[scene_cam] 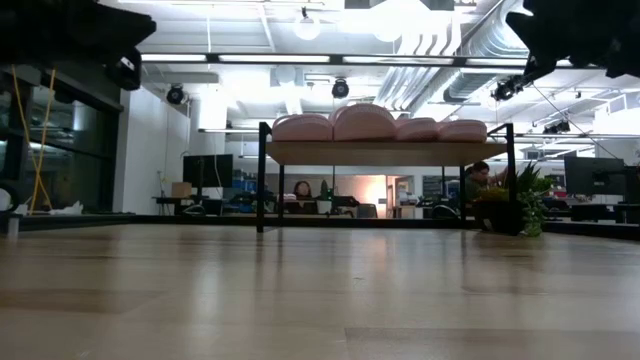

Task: Pick and place slides into the shelf
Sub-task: Return to Home Position

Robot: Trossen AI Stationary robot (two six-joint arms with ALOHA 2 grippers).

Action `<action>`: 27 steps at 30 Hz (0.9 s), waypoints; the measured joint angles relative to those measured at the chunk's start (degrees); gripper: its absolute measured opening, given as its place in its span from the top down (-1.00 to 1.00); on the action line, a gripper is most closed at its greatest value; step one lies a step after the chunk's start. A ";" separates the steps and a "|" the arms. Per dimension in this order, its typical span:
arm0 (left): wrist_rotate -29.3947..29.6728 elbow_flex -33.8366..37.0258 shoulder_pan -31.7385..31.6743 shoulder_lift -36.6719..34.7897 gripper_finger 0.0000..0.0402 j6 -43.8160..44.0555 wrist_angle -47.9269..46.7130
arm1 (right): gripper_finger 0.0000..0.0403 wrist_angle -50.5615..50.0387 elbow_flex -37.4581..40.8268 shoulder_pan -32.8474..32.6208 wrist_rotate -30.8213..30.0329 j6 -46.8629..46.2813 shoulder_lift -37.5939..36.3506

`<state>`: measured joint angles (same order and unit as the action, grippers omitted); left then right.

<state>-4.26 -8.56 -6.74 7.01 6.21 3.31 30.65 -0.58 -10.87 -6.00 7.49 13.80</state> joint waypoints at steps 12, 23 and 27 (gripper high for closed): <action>-0.97 8.11 0.00 -0.16 0.88 -1.87 15.37 | 0.34 -0.12 0.02 0.00 -0.02 -1.07 -0.02; 1.15 8.09 0.00 -0.16 0.88 -2.79 7.92 | 0.34 -6.33 0.07 0.00 -0.04 -1.08 0.00; 1.93 8.09 0.00 -0.16 0.88 -3.31 3.72 | 0.34 -8.34 0.07 0.00 0.01 -1.80 0.00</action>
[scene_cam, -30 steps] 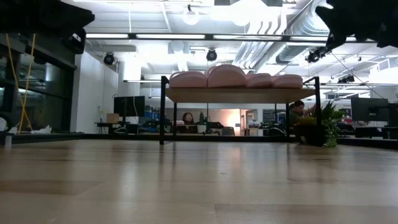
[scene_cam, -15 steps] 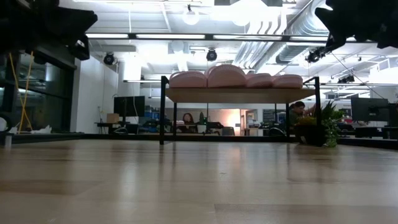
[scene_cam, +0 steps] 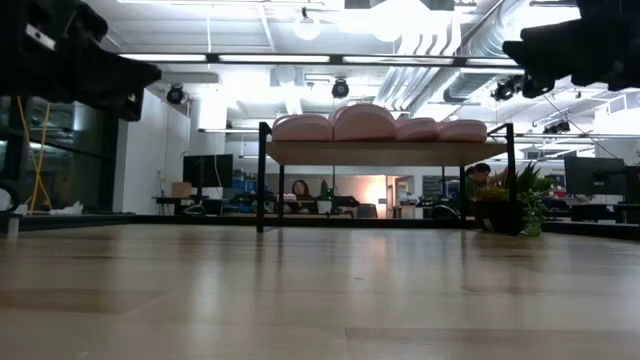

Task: Pick and place slides into the shelf
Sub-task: Return to Home Position

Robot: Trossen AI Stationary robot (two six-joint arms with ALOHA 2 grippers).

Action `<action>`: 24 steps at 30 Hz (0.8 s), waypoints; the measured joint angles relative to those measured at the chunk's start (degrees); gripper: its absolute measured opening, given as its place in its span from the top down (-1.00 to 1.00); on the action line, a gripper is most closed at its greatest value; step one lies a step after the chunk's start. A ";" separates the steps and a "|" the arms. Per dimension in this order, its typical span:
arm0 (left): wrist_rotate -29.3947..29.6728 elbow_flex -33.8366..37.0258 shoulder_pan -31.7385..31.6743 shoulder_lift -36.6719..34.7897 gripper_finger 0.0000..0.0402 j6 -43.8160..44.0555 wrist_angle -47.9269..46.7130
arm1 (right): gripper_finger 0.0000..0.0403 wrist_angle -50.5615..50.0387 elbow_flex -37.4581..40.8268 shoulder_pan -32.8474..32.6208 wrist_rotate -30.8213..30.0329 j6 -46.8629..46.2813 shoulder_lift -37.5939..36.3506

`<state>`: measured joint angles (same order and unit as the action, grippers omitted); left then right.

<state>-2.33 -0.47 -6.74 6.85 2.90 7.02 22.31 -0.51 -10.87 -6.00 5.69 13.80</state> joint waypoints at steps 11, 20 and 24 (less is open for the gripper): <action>1.24 -0.01 0.00 0.04 0.88 -1.03 -6.33 | 0.34 -10.85 0.02 0.00 0.24 -2.89 0.00; 1.55 -0.02 0.02 0.04 0.88 0.30 -6.36 | 0.34 -19.67 -0.01 0.01 -7.13 -6.33 0.10; 1.55 -0.02 0.02 0.04 0.88 0.34 -6.36 | 0.34 -20.04 -0.13 0.00 -7.54 -6.94 0.49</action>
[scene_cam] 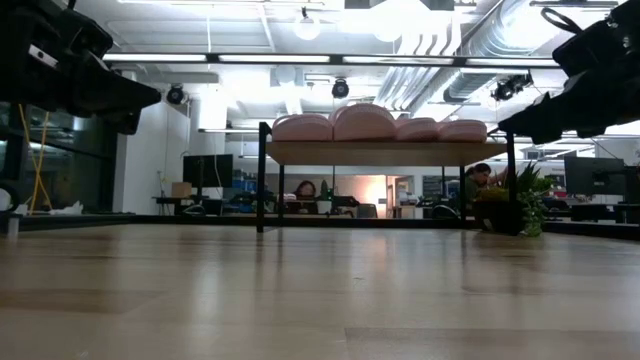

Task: Pick and place slides into the shelf
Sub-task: Return to Home Position

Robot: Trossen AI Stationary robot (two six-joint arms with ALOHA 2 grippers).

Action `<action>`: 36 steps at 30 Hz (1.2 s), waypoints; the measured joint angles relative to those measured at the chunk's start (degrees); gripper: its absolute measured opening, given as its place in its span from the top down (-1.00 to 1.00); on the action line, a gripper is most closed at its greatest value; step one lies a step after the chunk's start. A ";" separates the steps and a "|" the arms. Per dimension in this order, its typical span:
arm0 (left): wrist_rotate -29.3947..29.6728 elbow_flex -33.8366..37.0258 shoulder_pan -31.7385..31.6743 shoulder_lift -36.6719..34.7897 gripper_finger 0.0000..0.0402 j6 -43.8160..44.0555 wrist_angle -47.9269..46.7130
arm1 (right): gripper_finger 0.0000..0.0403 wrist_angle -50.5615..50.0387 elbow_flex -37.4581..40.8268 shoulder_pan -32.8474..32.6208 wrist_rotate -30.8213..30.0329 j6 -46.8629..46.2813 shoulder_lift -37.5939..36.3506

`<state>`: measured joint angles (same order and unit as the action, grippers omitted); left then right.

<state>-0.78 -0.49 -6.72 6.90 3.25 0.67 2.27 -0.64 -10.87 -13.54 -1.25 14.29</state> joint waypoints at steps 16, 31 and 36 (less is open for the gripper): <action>0.00 -0.02 0.00 0.00 0.88 0.02 0.02 | 0.34 -0.36 -0.15 0.00 0.20 -7.81 -0.03; -0.02 -0.02 0.00 0.00 0.88 0.04 0.04 | 0.34 -0.40 -0.22 0.00 0.20 -7.74 -0.03; -0.02 -0.02 0.00 0.00 0.88 0.04 0.04 | 0.34 -0.40 -0.24 0.00 0.21 -7.74 -0.03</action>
